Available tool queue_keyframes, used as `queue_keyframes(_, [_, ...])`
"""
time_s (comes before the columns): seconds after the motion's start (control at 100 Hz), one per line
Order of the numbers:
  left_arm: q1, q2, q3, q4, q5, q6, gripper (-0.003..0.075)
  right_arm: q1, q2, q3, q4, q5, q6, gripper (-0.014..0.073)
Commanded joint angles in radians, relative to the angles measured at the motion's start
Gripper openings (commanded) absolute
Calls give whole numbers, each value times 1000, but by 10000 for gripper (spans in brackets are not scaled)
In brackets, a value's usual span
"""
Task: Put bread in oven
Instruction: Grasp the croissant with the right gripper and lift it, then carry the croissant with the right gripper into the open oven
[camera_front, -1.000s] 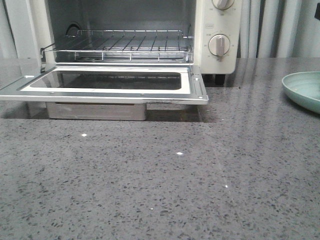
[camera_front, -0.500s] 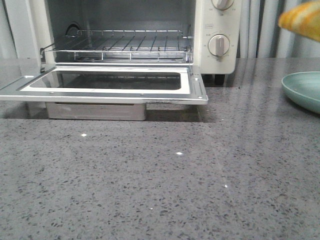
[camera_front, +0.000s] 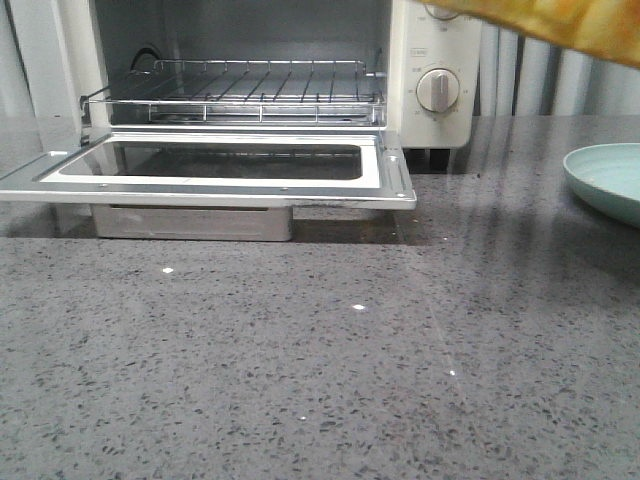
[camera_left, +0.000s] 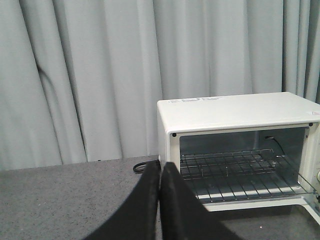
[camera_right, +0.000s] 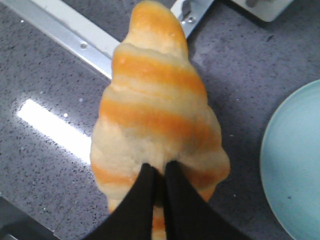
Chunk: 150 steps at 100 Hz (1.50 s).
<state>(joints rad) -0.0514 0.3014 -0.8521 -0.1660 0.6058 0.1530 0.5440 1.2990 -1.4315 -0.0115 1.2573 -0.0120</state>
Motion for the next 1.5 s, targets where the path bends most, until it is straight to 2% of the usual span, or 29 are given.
queue_keyframes(0.0, [2, 14, -31, -7, -69, -7, -22, 31, 0, -39, -4, 29, -21, -69])
queue_keyframes(0.26, [2, 14, -31, -7, -68, -7, -22, 139, 114, -171, -6, 11, -121, -69])
queue_keyframes(0.41, [2, 14, -31, -7, -68, -7, -22, 166, 219, -286, -24, 10, -151, -69])
queue_keyframes(0.56, [2, 14, -31, -7, -68, -7, -22, 172, 335, -389, -130, 5, -152, -69])
queue_keyframes(0.89, [2, 14, -31, -7, -68, -7, -22, 172, 513, -581, -265, -50, -152, -69])
queue_keyframes(1.14, [2, 14, -31, -7, -65, -7, -22, 172, 574, -606, -395, -200, -152, -69])
queue_keyframes(1.49, [2, 14, -31, -7, -60, -7, -22, 172, 637, -608, -491, -305, -152, -69])
